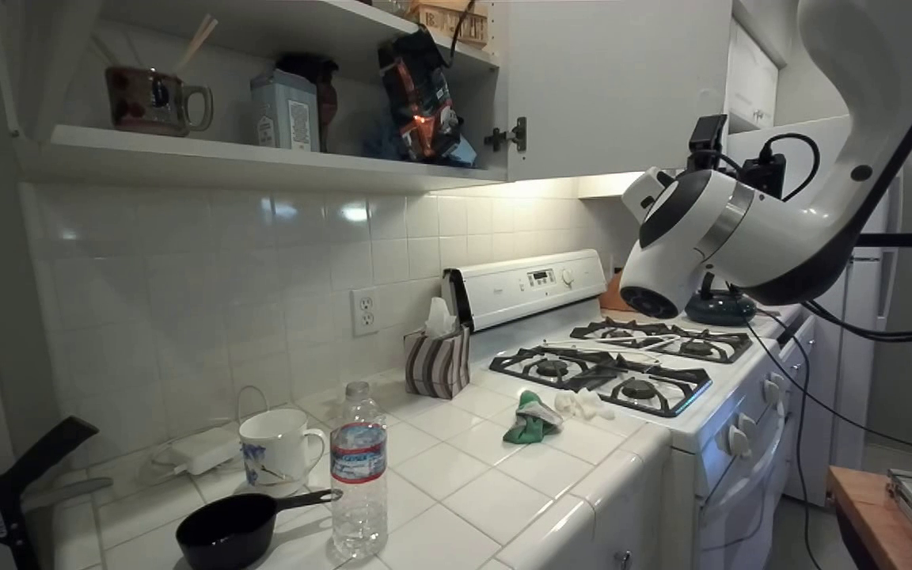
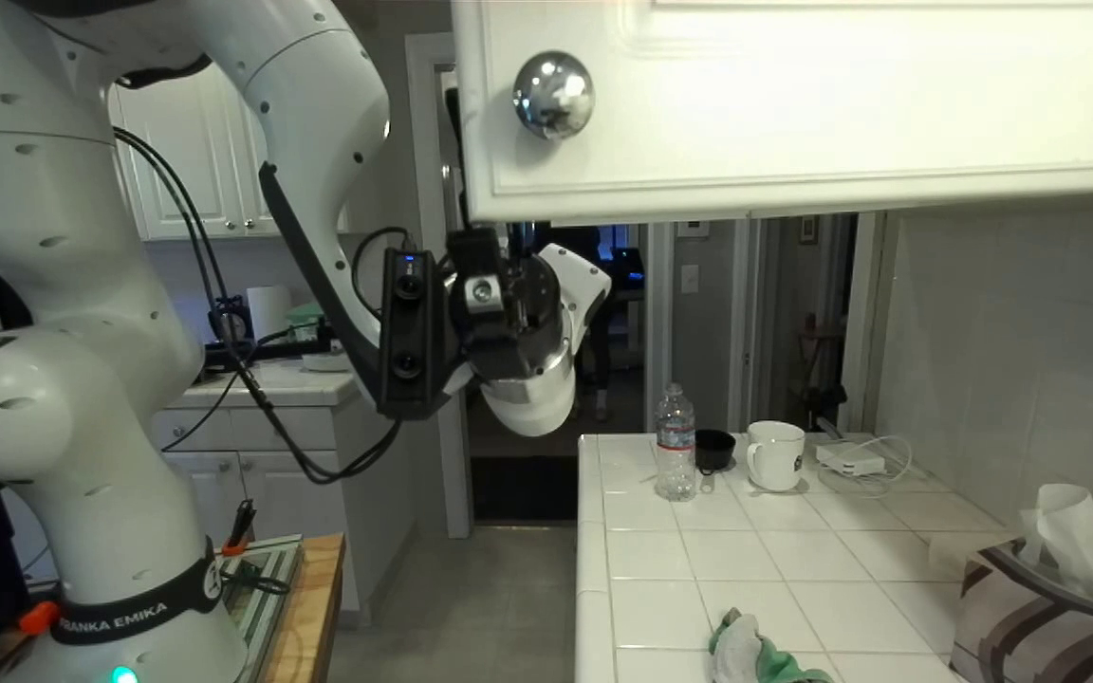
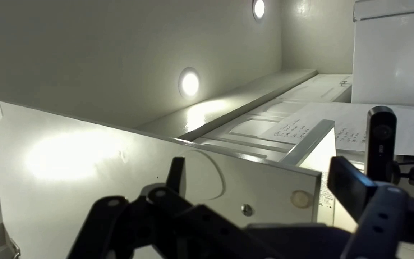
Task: Fully close the right part of the cabinet
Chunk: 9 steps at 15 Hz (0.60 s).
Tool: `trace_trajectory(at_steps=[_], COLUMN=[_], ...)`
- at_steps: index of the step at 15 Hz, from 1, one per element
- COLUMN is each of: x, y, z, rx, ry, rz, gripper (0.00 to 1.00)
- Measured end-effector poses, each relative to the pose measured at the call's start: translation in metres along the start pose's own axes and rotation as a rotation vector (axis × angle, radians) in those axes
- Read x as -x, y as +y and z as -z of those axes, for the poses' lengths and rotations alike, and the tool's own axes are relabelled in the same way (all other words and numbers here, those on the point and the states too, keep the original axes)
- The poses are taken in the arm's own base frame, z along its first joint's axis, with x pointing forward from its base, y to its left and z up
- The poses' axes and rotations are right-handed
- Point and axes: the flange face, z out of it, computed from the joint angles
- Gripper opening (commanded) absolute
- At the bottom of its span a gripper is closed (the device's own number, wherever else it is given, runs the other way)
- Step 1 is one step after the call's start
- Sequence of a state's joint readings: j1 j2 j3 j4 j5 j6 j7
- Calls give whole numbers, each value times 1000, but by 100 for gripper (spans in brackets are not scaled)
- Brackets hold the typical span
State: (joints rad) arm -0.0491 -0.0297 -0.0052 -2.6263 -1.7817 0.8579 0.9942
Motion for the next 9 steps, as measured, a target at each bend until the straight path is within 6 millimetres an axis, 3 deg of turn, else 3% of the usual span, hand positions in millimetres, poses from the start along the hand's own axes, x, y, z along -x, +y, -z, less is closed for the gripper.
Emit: trace_trajectory(at_steps=[9], x=[0], y=[-5], z=[-13], rx=[5], ry=[-20], rz=[3], gripper=[100])
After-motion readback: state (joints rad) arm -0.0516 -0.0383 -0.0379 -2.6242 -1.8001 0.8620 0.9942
